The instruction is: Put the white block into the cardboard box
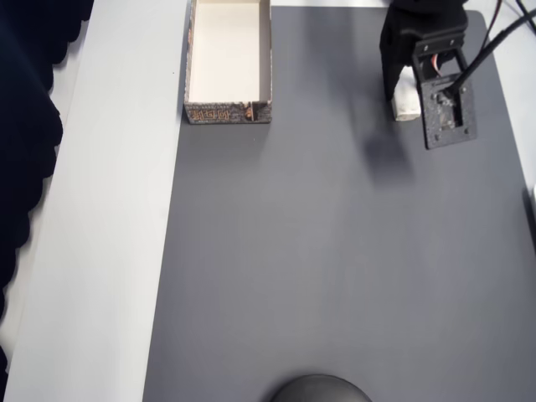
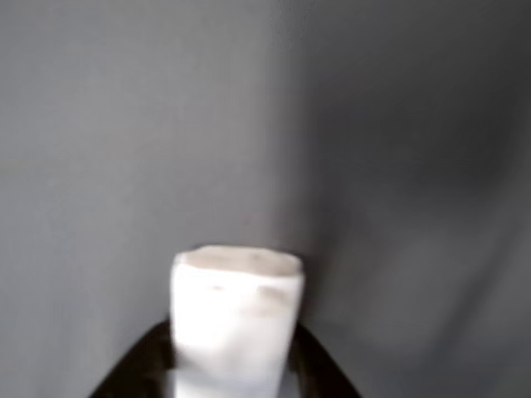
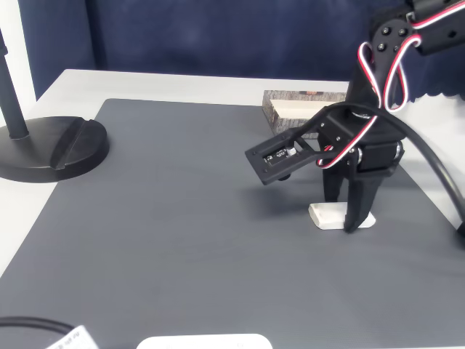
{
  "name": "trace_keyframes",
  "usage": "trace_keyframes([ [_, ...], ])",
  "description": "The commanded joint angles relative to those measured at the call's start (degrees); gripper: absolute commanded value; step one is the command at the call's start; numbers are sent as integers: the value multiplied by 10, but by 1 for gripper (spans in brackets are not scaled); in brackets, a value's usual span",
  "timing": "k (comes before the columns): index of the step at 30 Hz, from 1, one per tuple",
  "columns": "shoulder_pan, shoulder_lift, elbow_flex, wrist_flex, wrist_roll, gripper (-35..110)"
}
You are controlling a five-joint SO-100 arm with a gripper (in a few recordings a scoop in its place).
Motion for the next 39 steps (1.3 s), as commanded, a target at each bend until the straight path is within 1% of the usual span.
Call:
trace_keyframes([
  [1,1,2,0,3,8,7],
  [4,1,2,-8,26,4,-1],
  [12,-1,15,-15,48,-7,-2],
  [18,6,81,-48,153,-76,-2],
  [20,12,105,-62,171,-97,-2],
  [25,44,121,-141,214,-105,-2],
  [30,105,97,-231,233,-84,-2],
  [35,173,13,-354,237,-21,-2],
  [39,236,-76,-479,274,40,-2],
])
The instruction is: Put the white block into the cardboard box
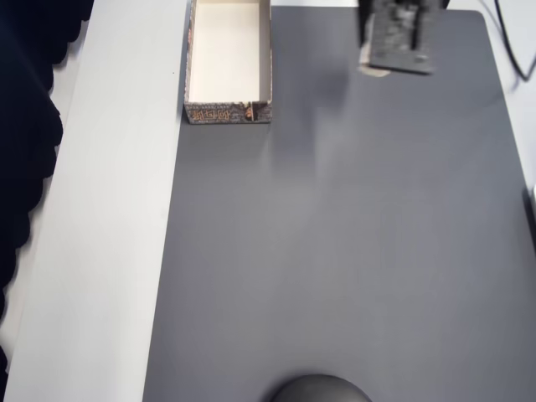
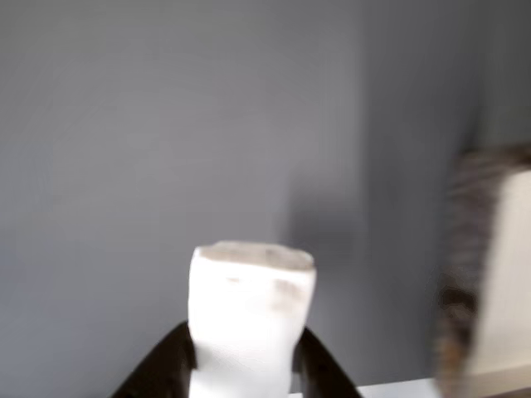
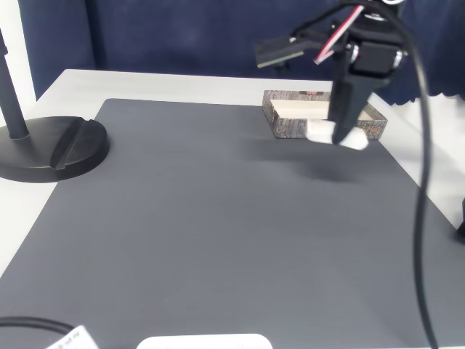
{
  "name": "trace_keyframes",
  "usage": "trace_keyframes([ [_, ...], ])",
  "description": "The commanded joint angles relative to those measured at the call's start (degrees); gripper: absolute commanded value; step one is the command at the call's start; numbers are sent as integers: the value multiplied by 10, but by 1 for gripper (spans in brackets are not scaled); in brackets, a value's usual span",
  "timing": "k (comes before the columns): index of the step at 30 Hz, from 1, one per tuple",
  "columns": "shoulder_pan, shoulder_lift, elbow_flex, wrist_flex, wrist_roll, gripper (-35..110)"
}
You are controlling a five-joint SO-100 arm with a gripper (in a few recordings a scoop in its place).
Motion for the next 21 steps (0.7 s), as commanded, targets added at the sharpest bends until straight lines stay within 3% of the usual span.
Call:
trace_keyframes([
  [1,78,-58,-163,38,60,-2],
  [10,206,-184,-300,52,149,-2],
  [21,287,-351,-495,56,219,-2],
])
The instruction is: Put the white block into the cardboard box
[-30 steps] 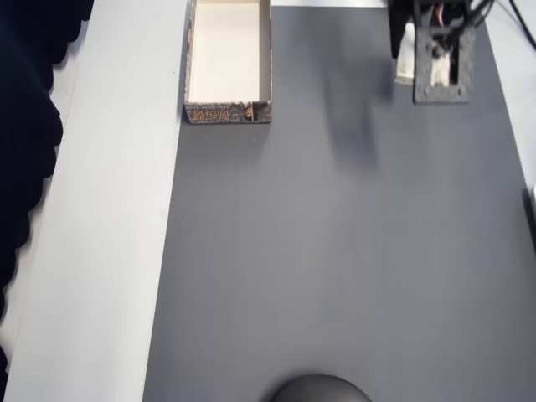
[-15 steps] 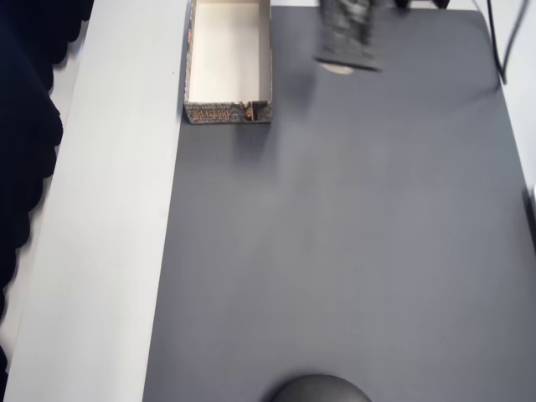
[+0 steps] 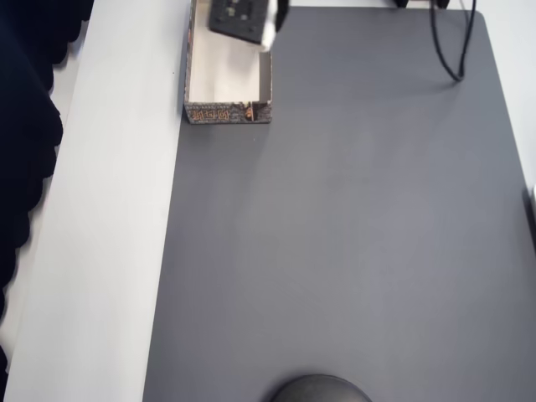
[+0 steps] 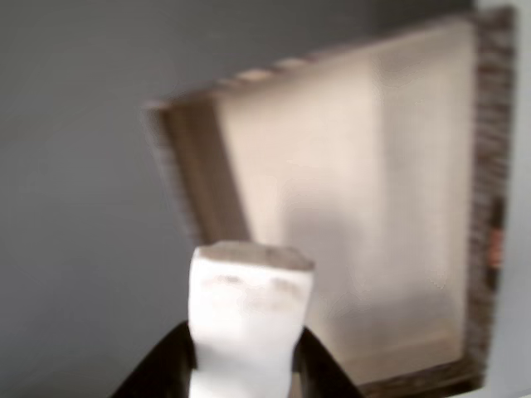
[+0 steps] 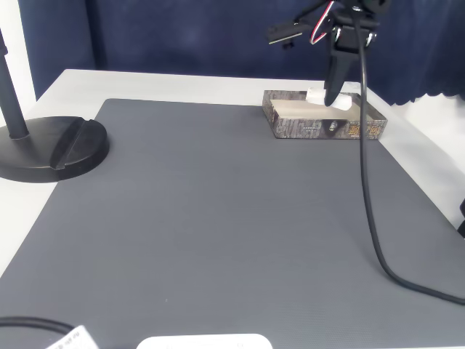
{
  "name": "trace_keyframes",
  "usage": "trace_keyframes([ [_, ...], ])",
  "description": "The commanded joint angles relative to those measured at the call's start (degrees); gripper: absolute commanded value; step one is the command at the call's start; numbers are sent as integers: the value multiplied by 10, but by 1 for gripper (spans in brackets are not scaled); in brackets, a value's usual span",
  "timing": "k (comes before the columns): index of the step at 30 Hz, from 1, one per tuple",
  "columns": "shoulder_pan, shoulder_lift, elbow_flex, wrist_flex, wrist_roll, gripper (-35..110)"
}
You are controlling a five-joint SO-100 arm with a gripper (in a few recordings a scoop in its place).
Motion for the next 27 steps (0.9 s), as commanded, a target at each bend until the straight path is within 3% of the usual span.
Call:
trace_keyframes([
  [1,28,-31,-118,8,18,-2],
  [17,43,-140,-215,8,55,-2],
  [27,35,-143,-214,9,184,-2],
])
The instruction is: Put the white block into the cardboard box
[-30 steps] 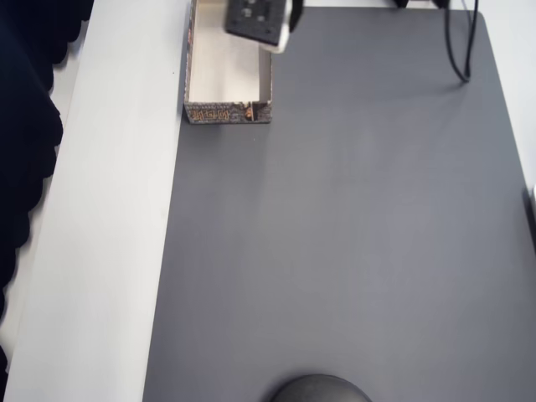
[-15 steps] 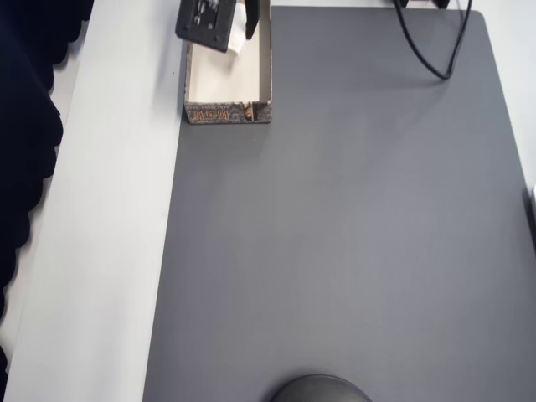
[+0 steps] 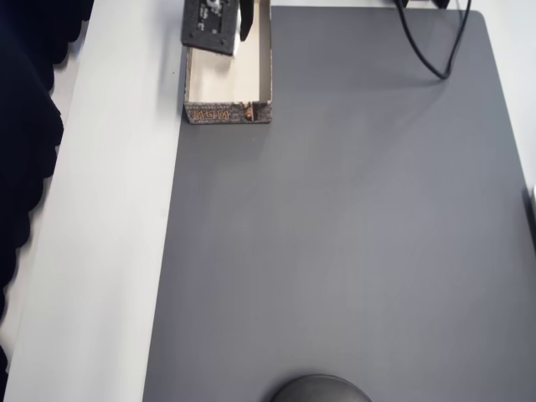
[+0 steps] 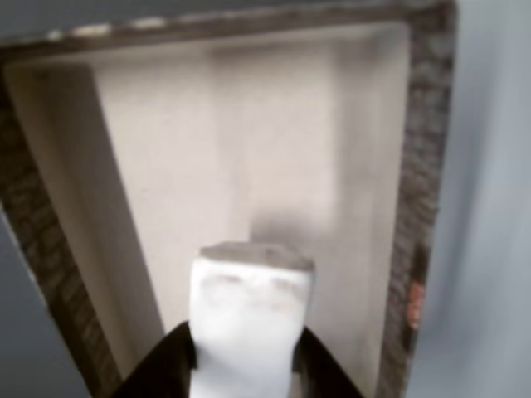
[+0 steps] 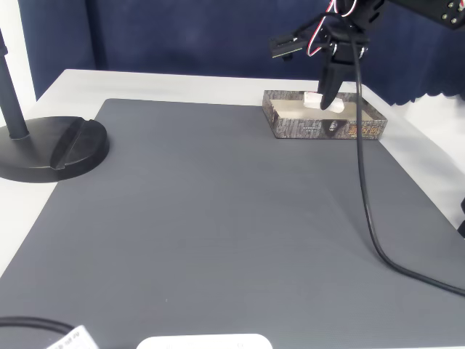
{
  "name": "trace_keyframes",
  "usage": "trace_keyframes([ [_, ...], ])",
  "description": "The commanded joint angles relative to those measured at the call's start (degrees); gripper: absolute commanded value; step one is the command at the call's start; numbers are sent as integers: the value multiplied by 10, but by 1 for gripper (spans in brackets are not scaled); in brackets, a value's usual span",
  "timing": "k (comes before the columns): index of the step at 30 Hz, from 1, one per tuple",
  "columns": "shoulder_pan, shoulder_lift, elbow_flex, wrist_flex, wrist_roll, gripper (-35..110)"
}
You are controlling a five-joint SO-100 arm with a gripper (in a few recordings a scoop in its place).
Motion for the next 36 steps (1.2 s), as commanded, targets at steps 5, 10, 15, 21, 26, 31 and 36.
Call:
trace_keyframes([
  [5,-6,-4,-50,4,41,-2],
  [10,-11,-30,-77,4,47,-2],
  [15,-19,-63,-117,4,62,-2],
  [21,-25,-86,-138,4,87,-2],
  [26,-25,-91,-140,4,92,-2],
  [31,-25,-92,-140,4,93,-2],
  [36,-24,-92,-138,4,88,3],
])
